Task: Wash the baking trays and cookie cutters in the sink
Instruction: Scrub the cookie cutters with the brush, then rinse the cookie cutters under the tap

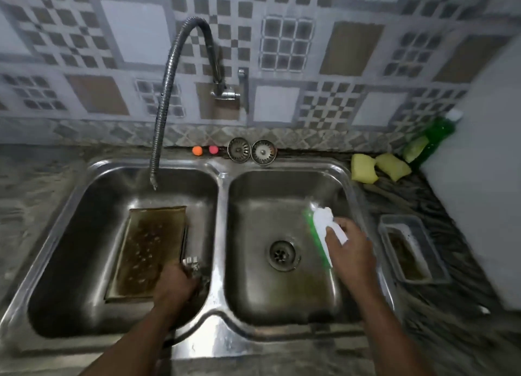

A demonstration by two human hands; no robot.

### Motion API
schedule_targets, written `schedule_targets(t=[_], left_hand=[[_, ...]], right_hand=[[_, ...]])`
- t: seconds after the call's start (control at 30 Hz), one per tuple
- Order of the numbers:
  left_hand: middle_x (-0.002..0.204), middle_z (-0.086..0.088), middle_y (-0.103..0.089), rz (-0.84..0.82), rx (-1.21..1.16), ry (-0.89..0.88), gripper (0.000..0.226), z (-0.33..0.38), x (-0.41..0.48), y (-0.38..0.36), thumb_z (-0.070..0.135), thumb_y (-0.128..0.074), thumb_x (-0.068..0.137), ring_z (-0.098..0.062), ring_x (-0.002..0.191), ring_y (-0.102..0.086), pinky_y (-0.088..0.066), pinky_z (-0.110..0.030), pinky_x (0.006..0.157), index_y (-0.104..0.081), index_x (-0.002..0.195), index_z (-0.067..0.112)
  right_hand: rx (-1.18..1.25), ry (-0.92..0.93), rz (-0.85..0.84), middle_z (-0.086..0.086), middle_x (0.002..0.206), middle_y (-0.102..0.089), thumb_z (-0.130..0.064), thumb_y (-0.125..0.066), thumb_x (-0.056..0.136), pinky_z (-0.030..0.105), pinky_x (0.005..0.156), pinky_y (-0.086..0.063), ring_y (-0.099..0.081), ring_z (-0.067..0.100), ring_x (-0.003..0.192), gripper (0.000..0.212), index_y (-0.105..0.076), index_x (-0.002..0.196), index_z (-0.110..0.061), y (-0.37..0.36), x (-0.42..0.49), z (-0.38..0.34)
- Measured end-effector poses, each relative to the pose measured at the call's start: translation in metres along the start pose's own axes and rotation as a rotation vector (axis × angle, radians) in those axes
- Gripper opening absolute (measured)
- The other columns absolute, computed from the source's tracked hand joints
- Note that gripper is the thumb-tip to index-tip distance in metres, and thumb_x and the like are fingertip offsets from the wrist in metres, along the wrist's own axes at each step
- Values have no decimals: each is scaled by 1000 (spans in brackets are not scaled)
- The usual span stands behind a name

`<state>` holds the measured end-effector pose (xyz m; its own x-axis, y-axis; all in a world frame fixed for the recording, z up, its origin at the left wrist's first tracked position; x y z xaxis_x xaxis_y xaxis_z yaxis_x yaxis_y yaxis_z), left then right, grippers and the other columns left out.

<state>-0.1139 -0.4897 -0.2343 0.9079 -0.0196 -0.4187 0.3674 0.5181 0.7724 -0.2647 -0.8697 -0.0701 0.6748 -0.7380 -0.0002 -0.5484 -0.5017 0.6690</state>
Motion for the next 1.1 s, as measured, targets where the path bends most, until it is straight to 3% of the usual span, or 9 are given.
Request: schedule_targets(t=[0.2,0.37,0.43,0.5,0.57,0.63,0.73,0.97,1.1], left_hand=[[83,-24,-72,30,84,-121,38,9,7,-7,37,-70,88,-39,80,-70,-45,-32,65,-73,83,0],[94,-28,-71,14,25,-211,30,26,-5,-13,25,-60,95,-43,93,-69,-47,-35,74,-74,94,-2],[78,-36,-67,3,-44,-224,31,27,-5,-17,11,-57,95,-49,77,-68,-53,-44,69,-72,81,-12],[62,-32,-63,-70,-67,-204,36,22,-5,-26,13,-56,92,-46,58,-65,-51,-39,52,-71,66,-7],[66,-27,-65,-49,-137,-225,35,23,-5,-22,21,-54,88,-44,61,-67,-52,-31,53,-71,72,-5],[93,-27,-69,12,-142,-35,23,10,-1,-17,16,-67,87,-44,91,-68,-51,-31,71,-71,95,-5],[106,-28,-69,-23,-91,43,33,6,0,-19,24,-71,87,-44,103,-65,-52,-43,86,-71,105,-4],[104,-38,-66,84,-143,127,42,25,-30,-6,23,-70,88,-51,102,-63,-50,-46,85,-68,100,-17],[90,-30,-70,101,-188,198,39,4,-25,-9,30,-71,84,-45,91,-68,-54,-44,77,-72,88,-8]], right_hand=[[20,-104,150,5,111,-69,-32,-68,89,28,79,-43,-63,26,103,31,-67,118,-20,57,-18,49],[-97,-206,288,12,98,-73,-37,-72,84,31,74,-50,-67,30,89,28,-72,106,-19,108,-58,118],[-98,-275,318,10,93,-73,-45,-69,80,41,76,-55,-67,30,85,32,-70,101,-20,118,-76,150],[-70,-318,354,11,94,-71,-40,-70,83,45,79,-55,-67,33,87,28,-68,100,-18,124,-90,173],[-34,-320,380,15,101,-70,-31,-70,88,44,84,-53,-65,36,93,24,-68,104,-13,129,-95,184],[-17,-324,375,19,108,-68,-22,-69,90,36,86,-47,-63,36,99,26,-68,109,-5,132,-93,187],[-81,-309,344,19,112,-67,-20,-69,90,33,85,-45,-62,34,101,31,-67,114,-2,135,-90,185],[-390,-280,413,13,103,-66,-62,-51,81,48,87,-52,-62,33,94,49,-68,109,-26,158,-88,177],[-383,-216,348,13,108,-61,-49,-58,84,54,94,-42,-56,36,105,33,-71,102,-24,128,-59,122]])
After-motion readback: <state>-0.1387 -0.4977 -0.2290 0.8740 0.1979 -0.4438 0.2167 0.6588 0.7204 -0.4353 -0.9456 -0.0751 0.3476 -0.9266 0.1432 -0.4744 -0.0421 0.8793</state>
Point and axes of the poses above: each hand's wrist, its own x-axis towards the middle knuckle, its own y-axis out of the back of the hand, z = x × y, the point moved 7 cm from there along x, towards the middle knuckle
